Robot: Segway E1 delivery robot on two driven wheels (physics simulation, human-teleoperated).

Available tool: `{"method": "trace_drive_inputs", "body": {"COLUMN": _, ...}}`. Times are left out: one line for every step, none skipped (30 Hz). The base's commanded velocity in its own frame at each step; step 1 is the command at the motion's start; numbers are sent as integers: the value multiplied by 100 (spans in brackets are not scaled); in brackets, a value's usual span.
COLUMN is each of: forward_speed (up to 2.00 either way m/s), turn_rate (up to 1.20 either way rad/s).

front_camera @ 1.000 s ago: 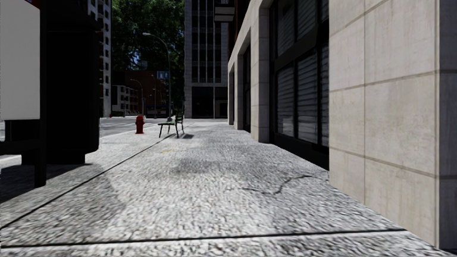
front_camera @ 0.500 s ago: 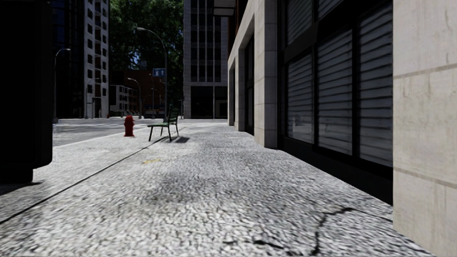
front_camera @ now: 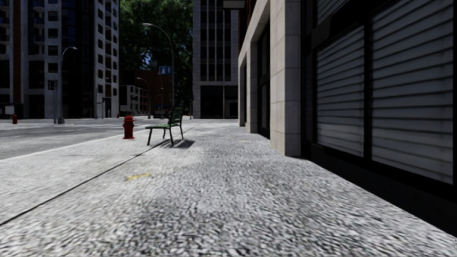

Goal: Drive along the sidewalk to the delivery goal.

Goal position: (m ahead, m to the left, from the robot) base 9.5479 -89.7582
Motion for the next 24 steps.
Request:
{"method": "trace_drive_inputs", "body": {"forward_speed": 200, "turn_rate": 0}}
{"method": "trace_drive_inputs", "body": {"forward_speed": 200, "turn_rate": 0}}
{"method": "trace_drive_inputs", "body": {"forward_speed": 200, "turn_rate": 0}}
{"method": "trace_drive_inputs", "body": {"forward_speed": 200, "turn_rate": 0}}
{"method": "trace_drive_inputs", "body": {"forward_speed": 200, "turn_rate": 0}}
{"method": "trace_drive_inputs", "body": {"forward_speed": 200, "turn_rate": 0}}
{"method": "trace_drive_inputs", "body": {"forward_speed": 200, "turn_rate": 0}}
{"method": "trace_drive_inputs", "body": {"forward_speed": 200, "turn_rate": 0}}
{"method": "trace_drive_inputs", "body": {"forward_speed": 200, "turn_rate": 0}}
{"method": "trace_drive_inputs", "body": {"forward_speed": 200, "turn_rate": 0}}
{"method": "trace_drive_inputs", "body": {"forward_speed": 200, "turn_rate": 0}}
{"method": "trace_drive_inputs", "body": {"forward_speed": 200, "turn_rate": 0}}
{"method": "trace_drive_inputs", "body": {"forward_speed": 200, "turn_rate": 0}}
{"method": "trace_drive_inputs", "body": {"forward_speed": 200, "turn_rate": 0}}
{"method": "trace_drive_inputs", "body": {"forward_speed": 200, "turn_rate": 0}}
{"method": "trace_drive_inputs", "body": {"forward_speed": 200, "turn_rate": 0}}
{"method": "trace_drive_inputs", "body": {"forward_speed": 200, "turn_rate": 0}}
{"method": "trace_drive_inputs", "body": {"forward_speed": 200, "turn_rate": 0}}
{"method": "trace_drive_inputs", "body": {"forward_speed": 200, "turn_rate": 0}}
{"method": "trace_drive_inputs", "body": {"forward_speed": 200, "turn_rate": 0}}
{"method": "trace_drive_inputs", "body": {"forward_speed": 200, "turn_rate": 0}}
{"method": "trace_drive_inputs", "body": {"forward_speed": 200, "turn_rate": 0}}
{"method": "trace_drive_inputs", "body": {"forward_speed": 200, "turn_rate": 0}}
{"method": "trace_drive_inputs", "body": {"forward_speed": 200, "turn_rate": 0}}
